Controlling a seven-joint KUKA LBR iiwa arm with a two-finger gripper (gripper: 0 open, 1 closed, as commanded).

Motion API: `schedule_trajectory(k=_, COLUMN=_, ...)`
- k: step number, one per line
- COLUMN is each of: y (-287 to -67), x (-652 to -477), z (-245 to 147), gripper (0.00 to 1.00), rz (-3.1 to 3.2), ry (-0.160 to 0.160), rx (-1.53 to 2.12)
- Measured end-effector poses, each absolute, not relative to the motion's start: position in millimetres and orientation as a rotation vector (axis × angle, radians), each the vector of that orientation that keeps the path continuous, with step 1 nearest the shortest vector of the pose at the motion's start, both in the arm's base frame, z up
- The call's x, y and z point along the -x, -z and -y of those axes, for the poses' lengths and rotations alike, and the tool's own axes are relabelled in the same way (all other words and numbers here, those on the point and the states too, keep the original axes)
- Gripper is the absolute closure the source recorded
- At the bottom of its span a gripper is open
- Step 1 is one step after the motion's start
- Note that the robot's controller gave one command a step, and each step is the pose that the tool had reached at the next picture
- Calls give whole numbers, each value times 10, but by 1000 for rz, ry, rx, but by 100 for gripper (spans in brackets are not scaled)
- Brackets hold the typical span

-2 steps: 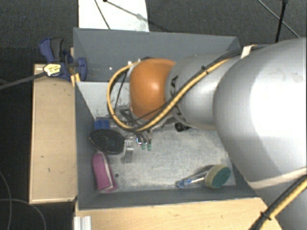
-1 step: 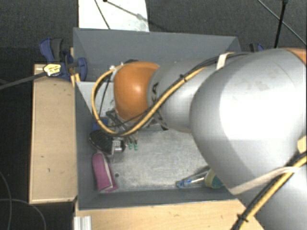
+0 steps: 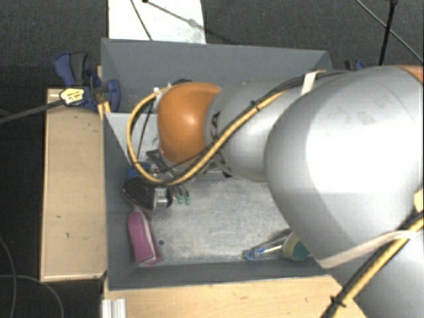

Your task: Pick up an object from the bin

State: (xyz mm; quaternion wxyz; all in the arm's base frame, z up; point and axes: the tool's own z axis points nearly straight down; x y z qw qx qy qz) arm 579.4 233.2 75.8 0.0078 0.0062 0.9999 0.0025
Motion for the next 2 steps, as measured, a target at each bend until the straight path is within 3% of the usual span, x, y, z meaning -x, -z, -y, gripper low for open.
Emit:
schedule_trajectory(k=1, y=-1950, x=-5542, z=-2509, gripper=100, rz=-3134, ry=-7, rx=-1)
schedule_trajectory(k=2, y=-2721, x=-5533, z=-2509, gripper=100, rz=-3132, ry=-6, rx=13)
